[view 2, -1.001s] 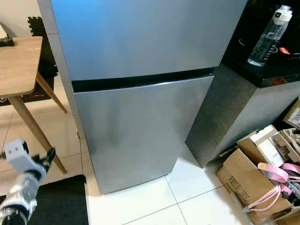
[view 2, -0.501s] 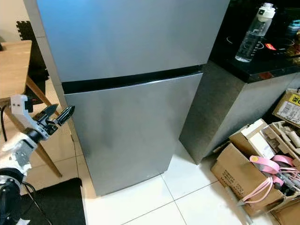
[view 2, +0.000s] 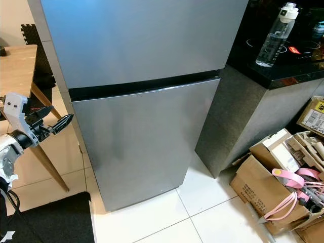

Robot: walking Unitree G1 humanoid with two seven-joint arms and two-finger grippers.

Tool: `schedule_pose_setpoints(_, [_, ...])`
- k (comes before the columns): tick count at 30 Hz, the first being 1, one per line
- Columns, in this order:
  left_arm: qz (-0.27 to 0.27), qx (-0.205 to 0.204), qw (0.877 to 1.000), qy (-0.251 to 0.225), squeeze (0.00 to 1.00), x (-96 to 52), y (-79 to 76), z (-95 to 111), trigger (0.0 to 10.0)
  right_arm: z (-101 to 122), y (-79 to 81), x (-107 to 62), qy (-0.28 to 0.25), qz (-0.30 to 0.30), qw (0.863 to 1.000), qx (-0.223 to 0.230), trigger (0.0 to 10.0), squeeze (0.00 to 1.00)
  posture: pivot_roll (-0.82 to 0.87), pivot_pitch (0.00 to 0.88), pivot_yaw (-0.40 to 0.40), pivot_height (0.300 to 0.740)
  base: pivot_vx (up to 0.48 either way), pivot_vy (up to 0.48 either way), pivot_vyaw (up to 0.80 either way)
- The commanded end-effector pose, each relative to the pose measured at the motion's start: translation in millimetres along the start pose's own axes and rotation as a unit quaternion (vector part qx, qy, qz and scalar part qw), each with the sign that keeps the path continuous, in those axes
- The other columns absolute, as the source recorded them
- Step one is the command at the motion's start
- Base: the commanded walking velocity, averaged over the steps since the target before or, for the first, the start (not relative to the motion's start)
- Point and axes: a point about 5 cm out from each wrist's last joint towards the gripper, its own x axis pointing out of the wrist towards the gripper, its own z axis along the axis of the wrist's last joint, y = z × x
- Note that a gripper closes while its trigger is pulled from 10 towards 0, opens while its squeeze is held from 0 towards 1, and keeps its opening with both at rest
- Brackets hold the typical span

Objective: Restocking fridge

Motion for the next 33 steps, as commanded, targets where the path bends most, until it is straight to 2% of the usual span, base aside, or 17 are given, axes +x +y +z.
schedule_pose_setpoints(1, [0.024,0.035,0.999,0.01,0.0,-2.4,11.7,11,10.0,-3,-2.4,-0.6,0.003,-0.002,1.0,-0.011,10.0,0.0,-0.11,0.04,-0.052,0.74,0.0,0.0,0.0])
schedule_pose_setpoints(3, [0.034,0.048,0.998,0.018,0.0,-1.1,12.9,12,10.0,-5,-3.6,-0.9,0.006,-0.001,1.0,-0.022,10.0,0.0,-0.12,0.046,-0.055,0.74,0.0,0.0,0.0])
schedule_pose_setpoints(6, [0.04,0.06,0.997,0.012,0.0,1.6,14.0,18,10.0,-13,-8.3,-2.3,0.014,-0.004,0.999,-0.035,10.0,0.0,-0.13,0.109,-0.071,0.74,0.0,0.0,0.0])
schedule_pose_setpoints(10, [0.04,0.059,0.997,0.008,0.0,2.3,14.3,20,10.0,-23,-12.1,-3.8,0.024,-0.008,0.999,-0.038,10.0,0.0,-0.13,0.121,-0.075,0.74,0.0,0.0,0.0])
schedule_pose_setpoints(14, [0.023,0.058,0.998,0.012,0.0,4.4,10.4,18,10.0,-40,-15.8,-6.3,0.041,-0.012,0.998,-0.034,10.0,0.0,-0.15,0.162,-0.079,0.74,0.0,0.0,0.0])
schedule_pose_setpoints(18, [-0.009,0.047,0.999,-0.004,0.0,12.5,3.2,23,10.0,-57,-18.0,-9.3,0.055,-0.013,0.998,-0.037,10.0,0.0,-0.16,0.227,-0.085,0.74,0.0,0.0,0.0])
schedule_pose_setpoints(25, [-0.073,0.057,0.996,0.003,0.0,25.7,-12.0,27,10.0,-59,-19.2,-10.1,0.051,-0.014,0.998,-0.047,10.0,0.0,-0.18,0.287,-0.072,0.74,0.0,0.0,0.0])
schedule_pose_setpoints(33, [-0.123,0.095,0.988,-0.015,0.0,46.0,-24.7,55,10.0,-57,-20.2,-10.3,0.04,-0.017,0.997,-0.056,10.0,0.0,-0.2,0.329,-0.054,0.74,0.0,0.0,0.0])
